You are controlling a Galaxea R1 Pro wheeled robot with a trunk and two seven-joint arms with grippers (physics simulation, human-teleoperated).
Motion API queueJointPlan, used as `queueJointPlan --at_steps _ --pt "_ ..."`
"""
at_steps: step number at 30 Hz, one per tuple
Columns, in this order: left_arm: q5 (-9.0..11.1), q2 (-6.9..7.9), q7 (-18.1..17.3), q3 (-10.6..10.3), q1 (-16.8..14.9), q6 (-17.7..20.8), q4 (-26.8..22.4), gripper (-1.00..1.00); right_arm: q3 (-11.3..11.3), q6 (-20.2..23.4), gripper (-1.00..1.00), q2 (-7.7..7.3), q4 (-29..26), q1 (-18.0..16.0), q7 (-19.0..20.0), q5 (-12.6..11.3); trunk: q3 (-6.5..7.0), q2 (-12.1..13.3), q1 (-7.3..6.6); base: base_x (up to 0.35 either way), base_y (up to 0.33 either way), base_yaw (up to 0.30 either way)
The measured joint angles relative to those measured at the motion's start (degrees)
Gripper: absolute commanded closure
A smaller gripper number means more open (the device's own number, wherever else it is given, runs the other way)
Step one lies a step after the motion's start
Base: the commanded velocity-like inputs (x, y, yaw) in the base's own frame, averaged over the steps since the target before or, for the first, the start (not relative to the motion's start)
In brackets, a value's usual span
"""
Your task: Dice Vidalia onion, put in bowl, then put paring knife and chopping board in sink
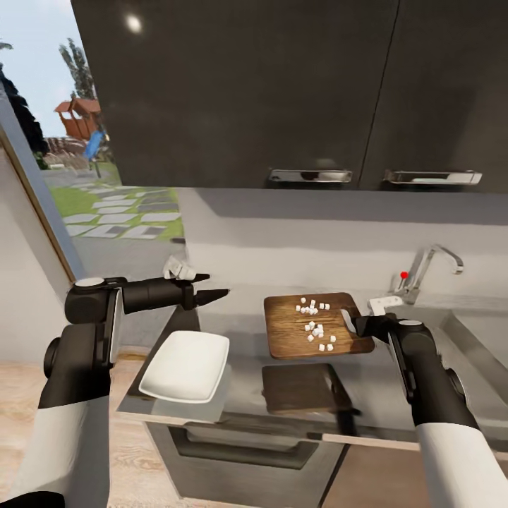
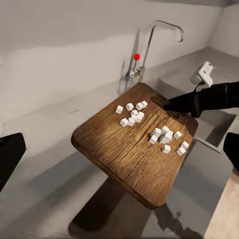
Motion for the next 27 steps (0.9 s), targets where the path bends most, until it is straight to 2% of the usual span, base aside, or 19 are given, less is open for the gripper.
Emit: queueJointPlan --at_steps 27 --pt "0.0 0.0 0.0 0.0 0.0 0.0 0.0 -1.0 0.0 0.0 1.0 0.0 0.0 0.0 0.0 0.0 0.0 0.0 0.0 0.0 0.0 0.219"
